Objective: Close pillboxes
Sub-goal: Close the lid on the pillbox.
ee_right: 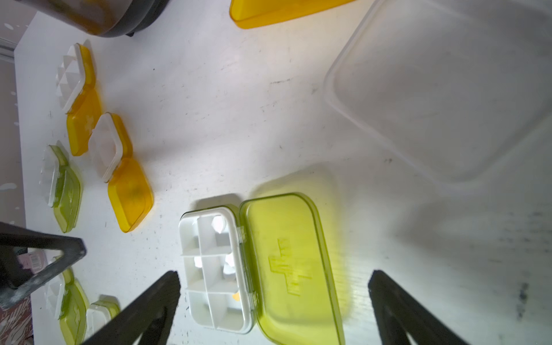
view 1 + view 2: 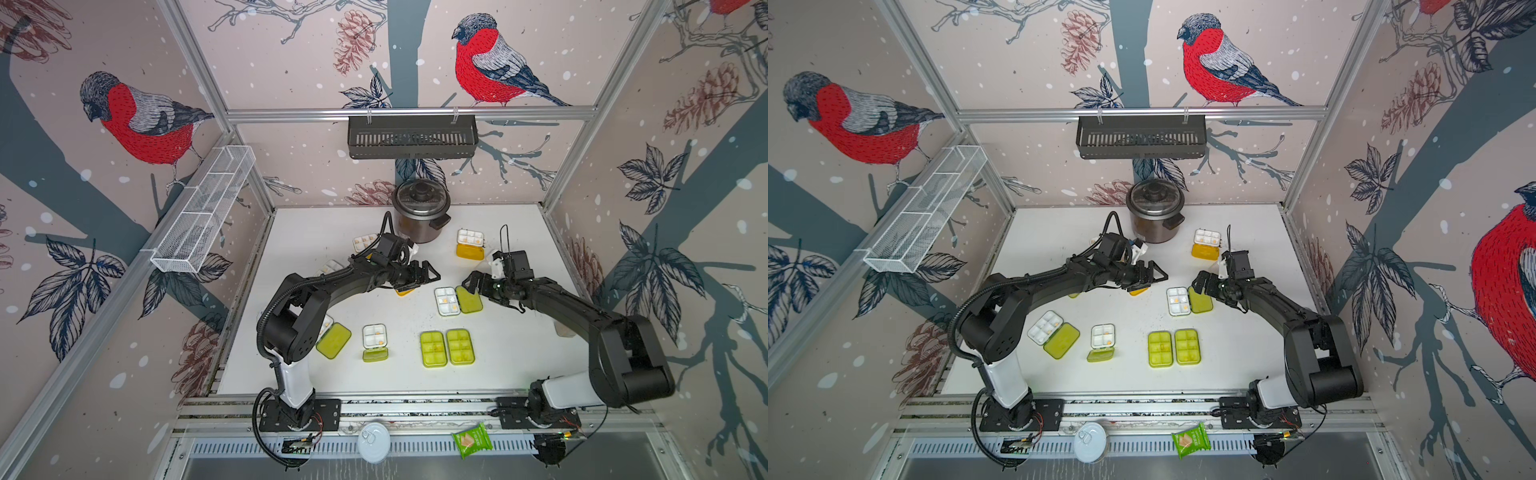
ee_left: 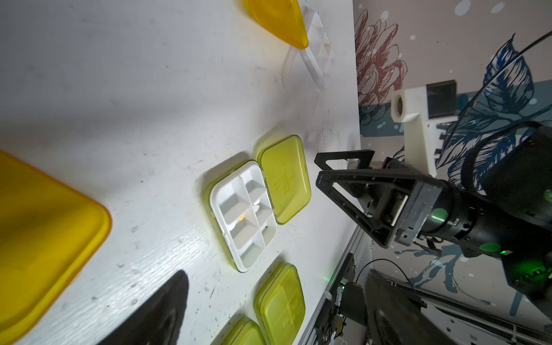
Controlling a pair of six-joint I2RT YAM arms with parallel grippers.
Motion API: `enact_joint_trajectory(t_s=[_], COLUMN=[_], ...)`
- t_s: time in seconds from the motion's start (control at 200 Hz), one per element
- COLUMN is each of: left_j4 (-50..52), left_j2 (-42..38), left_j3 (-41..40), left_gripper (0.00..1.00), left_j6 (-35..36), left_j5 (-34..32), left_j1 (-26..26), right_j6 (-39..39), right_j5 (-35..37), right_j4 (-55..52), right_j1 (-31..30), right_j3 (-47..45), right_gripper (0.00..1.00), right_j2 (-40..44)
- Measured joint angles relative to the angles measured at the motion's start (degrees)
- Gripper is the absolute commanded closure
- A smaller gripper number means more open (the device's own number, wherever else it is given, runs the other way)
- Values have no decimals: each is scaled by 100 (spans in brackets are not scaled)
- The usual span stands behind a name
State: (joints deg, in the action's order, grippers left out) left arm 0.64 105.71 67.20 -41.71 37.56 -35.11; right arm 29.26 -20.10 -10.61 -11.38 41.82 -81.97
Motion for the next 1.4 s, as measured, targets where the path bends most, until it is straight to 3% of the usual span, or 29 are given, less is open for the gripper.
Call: enact_joint_trajectory(t_s=[0.66, 1.401], left_j4=[-461, -560], left_j2=[658, 907], left_j3=[-199, -120], left_gripper=[8, 7], left_j6=[-444, -483], left_j5=[330, 507], left_j1=[-363, -466], right_j6=[-90, -26], right_j5=[-407, -951], right_j4=[175, 254], right_j1=[-254, -411], right_j3=[-186, -341], right_gripper=[0, 2], right_j2=[-63, 658])
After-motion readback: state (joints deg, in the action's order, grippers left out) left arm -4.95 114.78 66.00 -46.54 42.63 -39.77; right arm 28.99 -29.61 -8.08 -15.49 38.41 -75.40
